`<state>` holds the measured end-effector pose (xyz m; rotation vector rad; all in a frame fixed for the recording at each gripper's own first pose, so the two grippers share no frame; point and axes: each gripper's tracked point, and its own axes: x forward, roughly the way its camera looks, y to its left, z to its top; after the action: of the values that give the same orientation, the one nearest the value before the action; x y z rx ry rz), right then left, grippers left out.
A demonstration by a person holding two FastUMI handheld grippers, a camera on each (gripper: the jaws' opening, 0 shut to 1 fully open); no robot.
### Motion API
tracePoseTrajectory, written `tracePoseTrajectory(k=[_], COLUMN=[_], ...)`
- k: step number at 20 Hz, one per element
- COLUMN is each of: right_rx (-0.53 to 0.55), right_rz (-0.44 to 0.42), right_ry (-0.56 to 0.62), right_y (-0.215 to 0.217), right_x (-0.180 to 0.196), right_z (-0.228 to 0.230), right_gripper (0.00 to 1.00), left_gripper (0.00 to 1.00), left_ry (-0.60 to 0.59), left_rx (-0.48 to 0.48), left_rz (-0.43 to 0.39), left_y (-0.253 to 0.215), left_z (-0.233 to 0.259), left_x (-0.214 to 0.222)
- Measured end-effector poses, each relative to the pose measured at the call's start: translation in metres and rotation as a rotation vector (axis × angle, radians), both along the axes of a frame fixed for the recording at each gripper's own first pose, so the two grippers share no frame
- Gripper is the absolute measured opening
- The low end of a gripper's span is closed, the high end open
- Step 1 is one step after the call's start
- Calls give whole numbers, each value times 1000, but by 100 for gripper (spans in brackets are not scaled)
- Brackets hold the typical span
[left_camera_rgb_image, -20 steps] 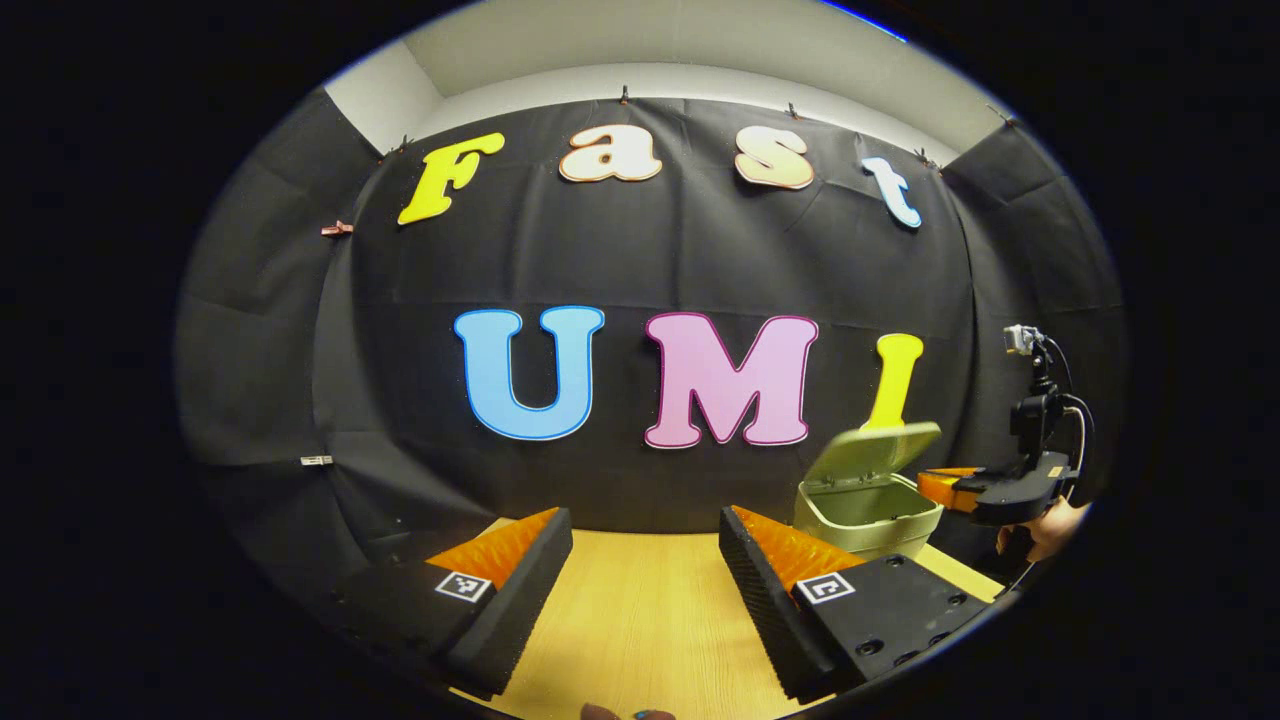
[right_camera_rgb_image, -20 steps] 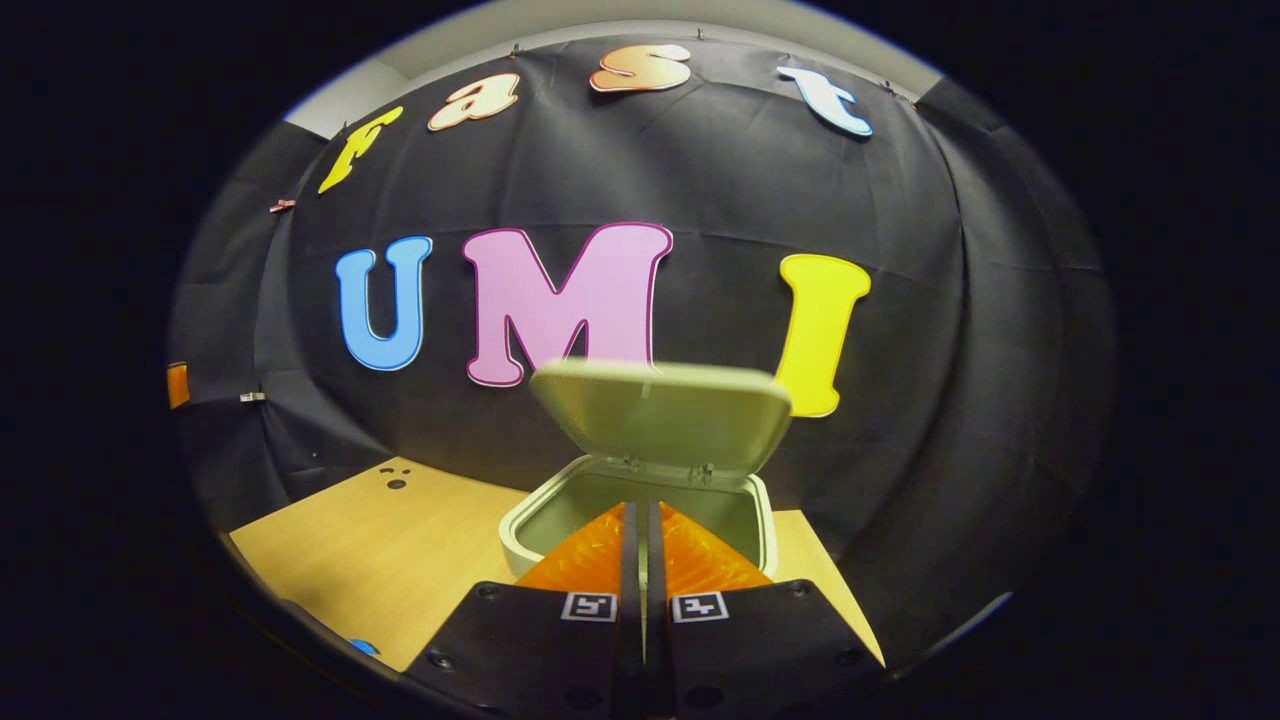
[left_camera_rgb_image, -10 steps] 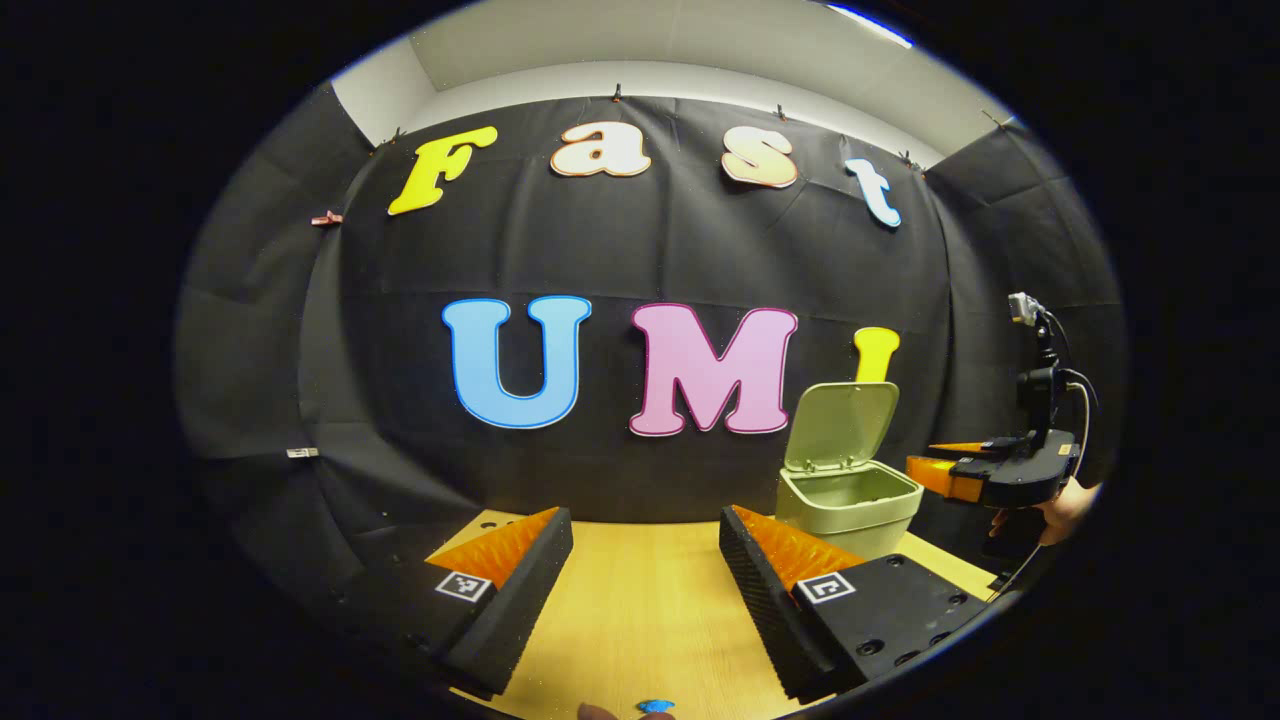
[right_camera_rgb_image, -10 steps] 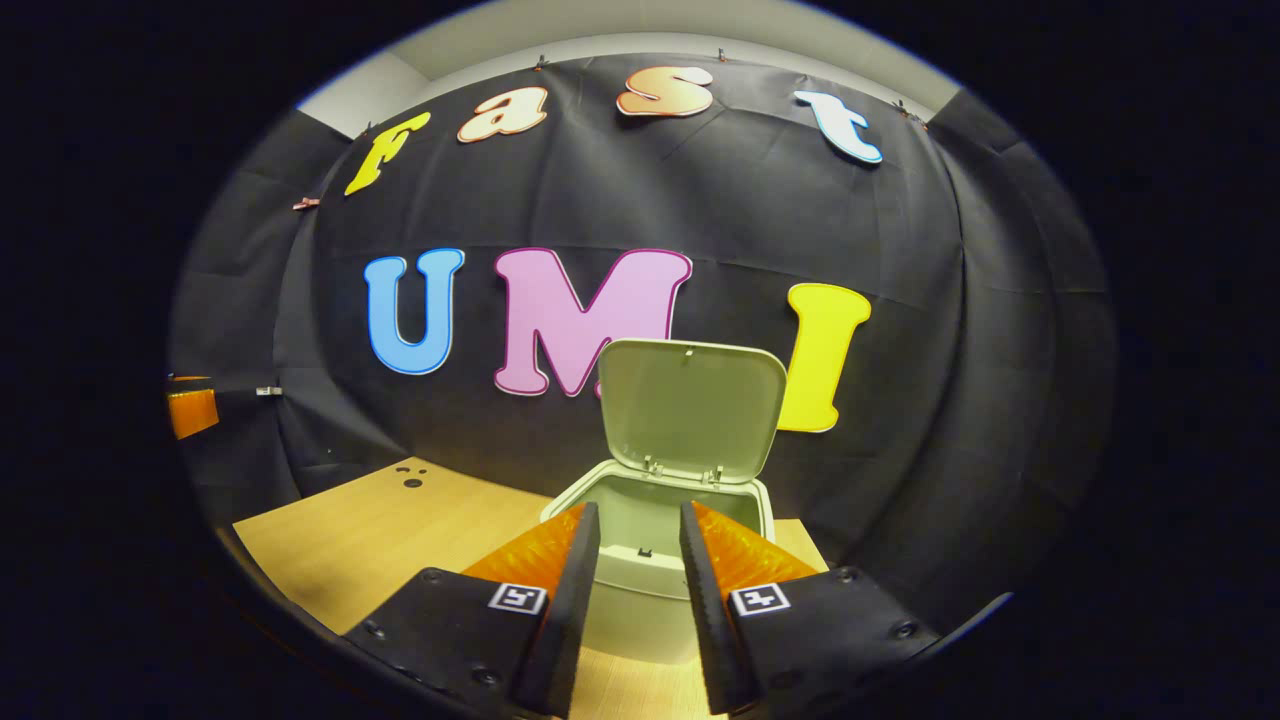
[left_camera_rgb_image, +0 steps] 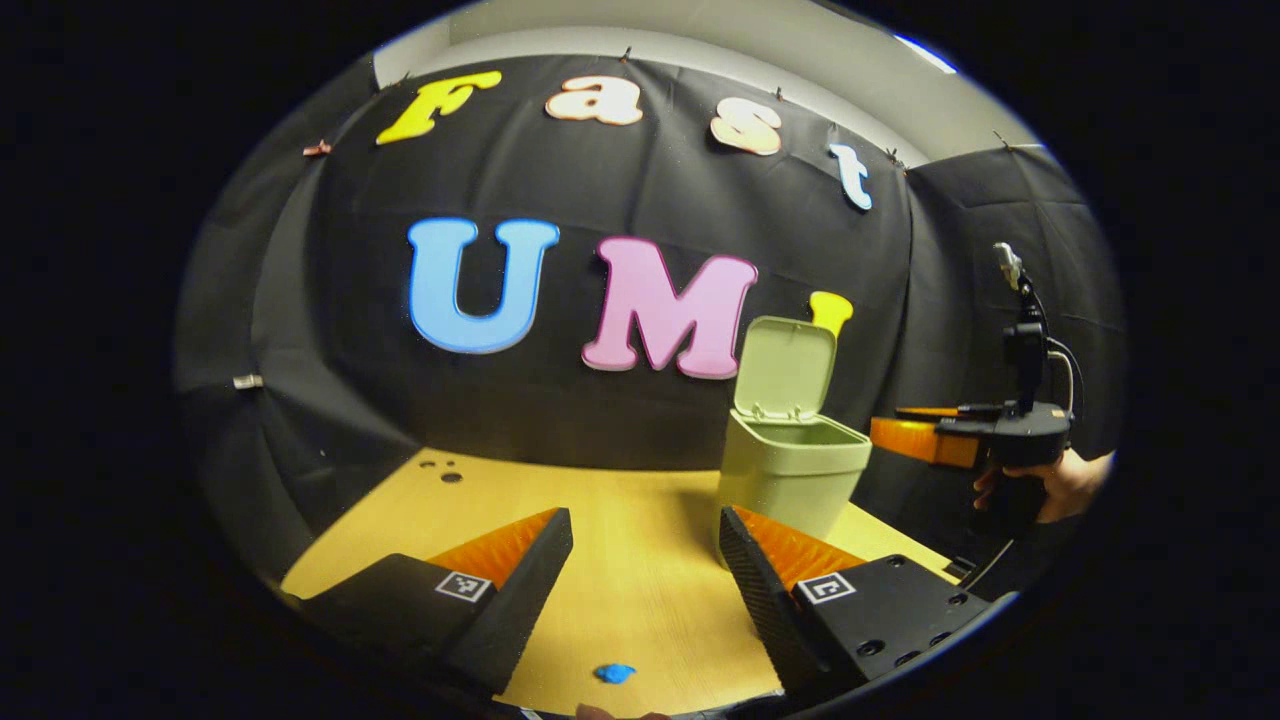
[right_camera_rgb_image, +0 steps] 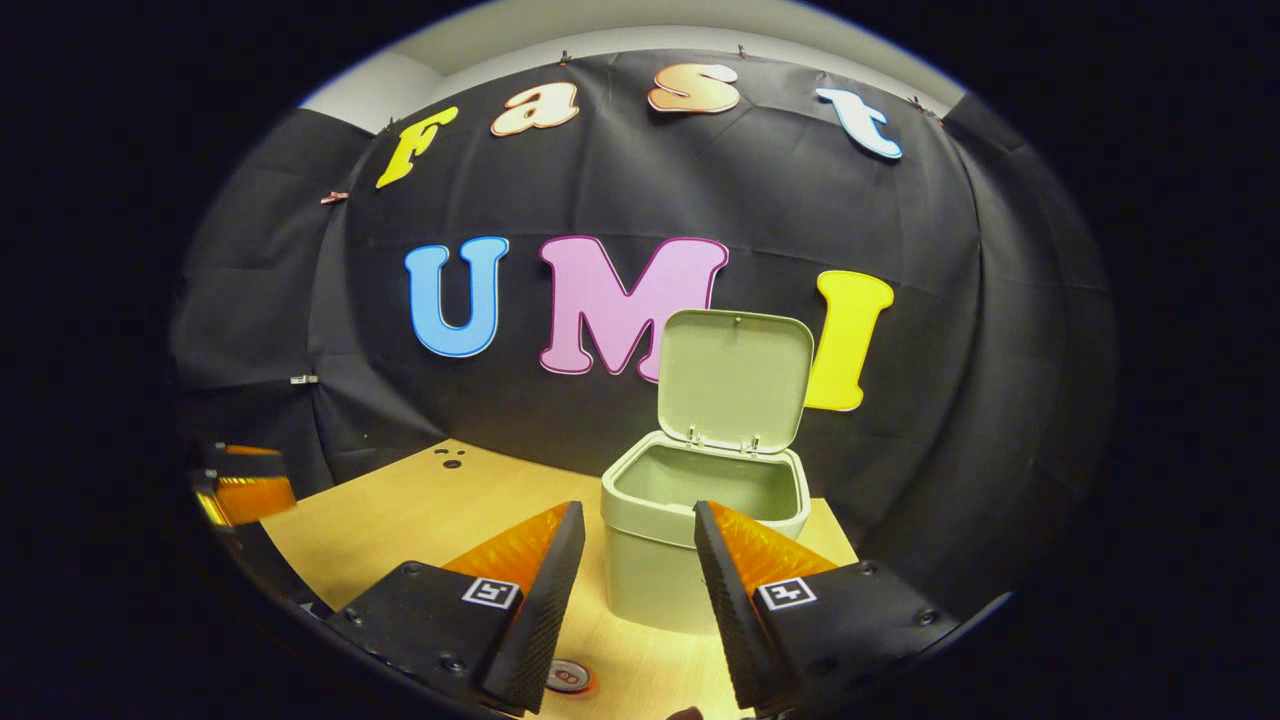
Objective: Press the lid of the desktop garbage bin to open it, pick up the crumpled paper on the desktop and throw it into the bin, then pick up the pop can on the desktop and drop it into the bin, and finally close the garbage bin lid.
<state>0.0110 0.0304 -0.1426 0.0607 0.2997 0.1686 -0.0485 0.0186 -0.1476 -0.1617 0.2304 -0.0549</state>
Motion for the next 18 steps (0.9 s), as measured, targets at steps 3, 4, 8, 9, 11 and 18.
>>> tracePoseTrajectory(k=[3,4,8,9,11,18], right_rx=[-35,-38,-31,-28,-32,-47], right_rz=[8,9,-19,-22,-26,-41], right_ry=[-6,-7,-2,1,8,35], right_y=[-5,-7,-22,-25,-31,-50], right_x=[-10,-12,-22,-24,-29,-40], right_z=[1,3,5,6,6,3], right_gripper=[72,72,72,72,72,72], left_gripper=[95,96,96,96,96,93], left_ry=[93,116,218,249,315,494], left_rx=[5,21,96,112,136,191], left_rz=[6,3,-29,-35,-34,-32], left_y=[3,2,-1,-1,-1,10], left_z=[-44,-59,-115,-129,-161,-238], left_x=[-6,-8,-13,-14,-14,-27])
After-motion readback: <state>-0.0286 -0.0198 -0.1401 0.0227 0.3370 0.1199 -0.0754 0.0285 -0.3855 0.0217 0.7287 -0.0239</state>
